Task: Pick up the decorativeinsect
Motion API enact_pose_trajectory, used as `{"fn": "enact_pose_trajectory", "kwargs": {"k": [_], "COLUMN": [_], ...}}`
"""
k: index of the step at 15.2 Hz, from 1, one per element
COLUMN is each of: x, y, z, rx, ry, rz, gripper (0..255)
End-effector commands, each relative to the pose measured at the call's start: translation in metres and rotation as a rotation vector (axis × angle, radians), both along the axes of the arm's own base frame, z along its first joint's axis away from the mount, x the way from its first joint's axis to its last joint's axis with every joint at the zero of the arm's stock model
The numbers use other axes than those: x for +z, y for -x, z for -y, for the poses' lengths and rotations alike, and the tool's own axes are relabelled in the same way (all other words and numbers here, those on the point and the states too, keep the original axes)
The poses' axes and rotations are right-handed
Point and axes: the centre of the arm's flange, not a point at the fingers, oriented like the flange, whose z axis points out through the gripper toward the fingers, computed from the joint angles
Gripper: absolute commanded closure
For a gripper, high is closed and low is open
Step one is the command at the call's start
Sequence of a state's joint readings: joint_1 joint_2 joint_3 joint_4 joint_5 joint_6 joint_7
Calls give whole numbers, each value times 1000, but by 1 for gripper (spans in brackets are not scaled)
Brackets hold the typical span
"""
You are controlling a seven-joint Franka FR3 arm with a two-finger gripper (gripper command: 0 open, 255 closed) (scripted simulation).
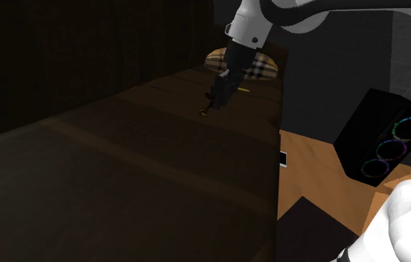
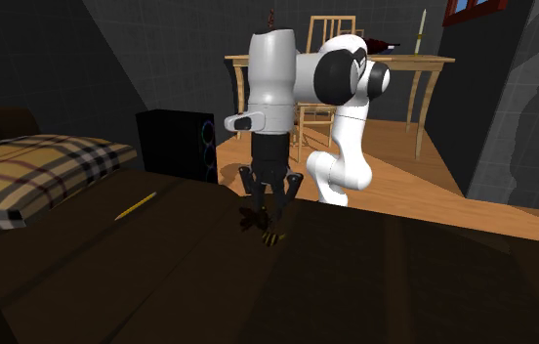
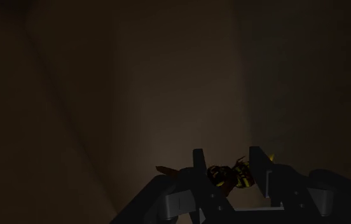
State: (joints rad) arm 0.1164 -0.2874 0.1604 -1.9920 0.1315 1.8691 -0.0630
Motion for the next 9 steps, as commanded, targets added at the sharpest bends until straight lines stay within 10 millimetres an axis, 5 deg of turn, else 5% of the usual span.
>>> {"fn": "enact_pose_trajectory", "kwargs": {"k": [1,9], "x": [10,43], "y": [0,0], "z": [0,0], "rx": [0,0], "ry": [0,0], "rz": [-1,-1], "gripper": [255,255]}}
